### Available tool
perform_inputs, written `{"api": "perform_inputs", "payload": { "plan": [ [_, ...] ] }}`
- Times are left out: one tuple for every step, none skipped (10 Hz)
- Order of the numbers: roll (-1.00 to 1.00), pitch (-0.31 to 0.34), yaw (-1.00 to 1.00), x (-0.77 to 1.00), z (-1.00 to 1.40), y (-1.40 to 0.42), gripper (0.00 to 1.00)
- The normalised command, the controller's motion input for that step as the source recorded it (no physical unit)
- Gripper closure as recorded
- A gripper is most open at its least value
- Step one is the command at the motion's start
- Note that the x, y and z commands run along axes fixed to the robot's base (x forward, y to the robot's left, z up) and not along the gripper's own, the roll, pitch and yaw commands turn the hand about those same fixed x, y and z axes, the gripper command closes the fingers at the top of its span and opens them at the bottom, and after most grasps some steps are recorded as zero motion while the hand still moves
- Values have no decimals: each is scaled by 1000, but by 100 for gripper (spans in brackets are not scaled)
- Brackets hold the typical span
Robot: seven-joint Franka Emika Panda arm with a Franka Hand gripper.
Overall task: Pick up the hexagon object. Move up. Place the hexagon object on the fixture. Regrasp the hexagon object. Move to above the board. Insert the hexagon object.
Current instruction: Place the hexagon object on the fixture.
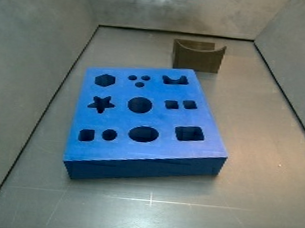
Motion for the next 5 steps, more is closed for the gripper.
{"api": "perform_inputs", "payload": {
  "plan": [
    [-168,97,-42,360,-12,34,100],
    [-167,99,-40,310,-6,34,100],
    [-164,104,-38,260,-7,34,100],
    [-161,108,-38,230,-11,34,100],
    [-1000,31,-154,158,-1000,74,100]
  ]
}}
